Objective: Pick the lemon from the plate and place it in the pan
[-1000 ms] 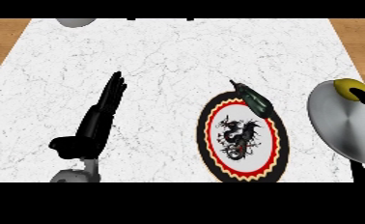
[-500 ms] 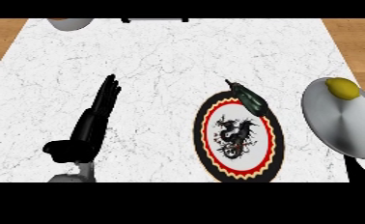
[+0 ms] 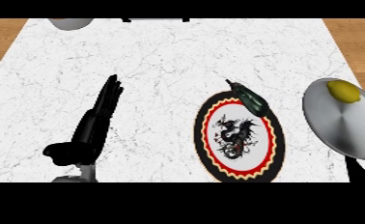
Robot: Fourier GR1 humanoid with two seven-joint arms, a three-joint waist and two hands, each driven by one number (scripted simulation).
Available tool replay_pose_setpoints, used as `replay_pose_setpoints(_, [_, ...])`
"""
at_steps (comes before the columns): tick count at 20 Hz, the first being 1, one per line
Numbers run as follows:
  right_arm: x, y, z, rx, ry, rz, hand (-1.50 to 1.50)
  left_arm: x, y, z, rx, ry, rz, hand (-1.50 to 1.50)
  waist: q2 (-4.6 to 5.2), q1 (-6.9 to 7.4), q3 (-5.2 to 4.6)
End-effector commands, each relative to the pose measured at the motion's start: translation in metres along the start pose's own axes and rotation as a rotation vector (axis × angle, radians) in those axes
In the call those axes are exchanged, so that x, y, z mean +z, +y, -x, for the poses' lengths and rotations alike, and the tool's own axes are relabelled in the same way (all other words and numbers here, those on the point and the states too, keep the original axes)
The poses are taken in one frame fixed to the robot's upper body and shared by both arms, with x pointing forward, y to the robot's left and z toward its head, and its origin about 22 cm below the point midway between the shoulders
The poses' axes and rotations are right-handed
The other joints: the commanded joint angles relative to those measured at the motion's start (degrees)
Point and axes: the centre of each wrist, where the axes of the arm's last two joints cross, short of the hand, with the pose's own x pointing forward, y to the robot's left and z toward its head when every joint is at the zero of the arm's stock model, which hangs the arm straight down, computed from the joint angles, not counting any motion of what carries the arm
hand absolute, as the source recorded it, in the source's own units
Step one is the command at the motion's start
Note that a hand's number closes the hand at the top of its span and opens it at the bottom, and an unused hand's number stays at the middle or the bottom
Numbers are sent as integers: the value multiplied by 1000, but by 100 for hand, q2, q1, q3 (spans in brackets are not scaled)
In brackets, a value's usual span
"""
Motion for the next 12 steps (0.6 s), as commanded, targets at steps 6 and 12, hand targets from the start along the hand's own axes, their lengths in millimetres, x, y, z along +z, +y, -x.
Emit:
replay_pose_setpoints(6, [58,-22,-27,45,-19,-22,-150,-16,-4,-6,-4,4,3,0,14,36,2])
replay_pose_setpoints(12, [80,-22,-28,79,7,-31,-150,6,1,12,-10,0,21,0,17,41,1])
